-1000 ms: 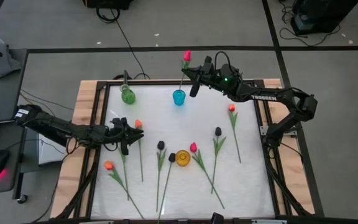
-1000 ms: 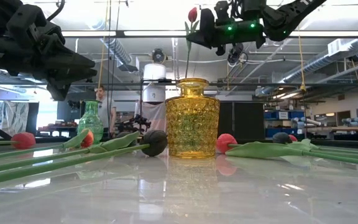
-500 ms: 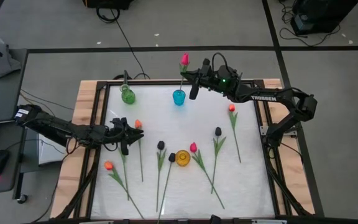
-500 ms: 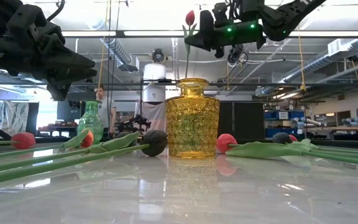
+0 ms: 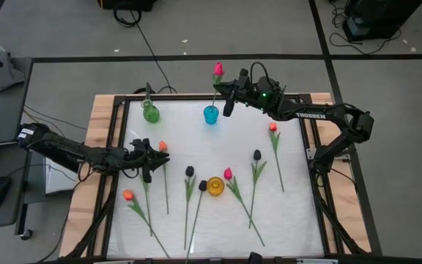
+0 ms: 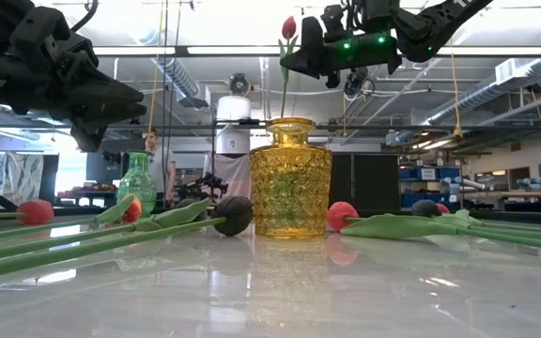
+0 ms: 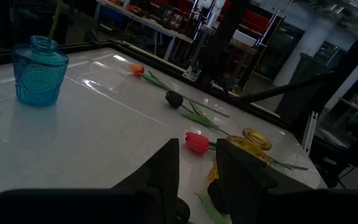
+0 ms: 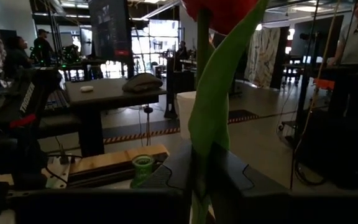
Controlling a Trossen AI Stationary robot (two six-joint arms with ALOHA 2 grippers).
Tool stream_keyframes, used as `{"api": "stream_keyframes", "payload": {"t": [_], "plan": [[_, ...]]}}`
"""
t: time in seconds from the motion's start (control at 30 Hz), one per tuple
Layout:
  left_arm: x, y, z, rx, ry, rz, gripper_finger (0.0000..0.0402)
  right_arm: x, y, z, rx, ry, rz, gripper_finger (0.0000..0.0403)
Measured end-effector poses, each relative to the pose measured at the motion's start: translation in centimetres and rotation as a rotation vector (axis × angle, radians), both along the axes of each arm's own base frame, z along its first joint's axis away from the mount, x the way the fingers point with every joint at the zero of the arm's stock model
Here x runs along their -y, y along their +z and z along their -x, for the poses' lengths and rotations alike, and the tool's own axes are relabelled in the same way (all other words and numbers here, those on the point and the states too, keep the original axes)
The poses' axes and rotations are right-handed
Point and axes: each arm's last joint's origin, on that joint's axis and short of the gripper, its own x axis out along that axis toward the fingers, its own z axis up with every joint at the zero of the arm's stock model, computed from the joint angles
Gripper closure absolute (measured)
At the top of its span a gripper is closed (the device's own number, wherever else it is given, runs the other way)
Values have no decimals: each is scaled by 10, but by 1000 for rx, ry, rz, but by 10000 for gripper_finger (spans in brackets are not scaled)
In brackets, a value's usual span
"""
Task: Sort flowers into vase by color
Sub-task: Put the top pink flower into the blue vase
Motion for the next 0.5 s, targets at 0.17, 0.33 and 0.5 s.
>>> {"api": "stream_keyframes", "payload": {"t": [0.17, 0.33, 0.5], "plan": [[0, 0, 0, 0, 1, 0, 289, -1, 0, 0, 0, 24, -1, 346], [0, 0, 0, 0, 0, 0, 289, -1, 0, 0, 1, 41, -13, 326], [0, 0, 0, 0, 0, -1, 289, -1, -2, -1, -15, 38, -23, 302]]}}
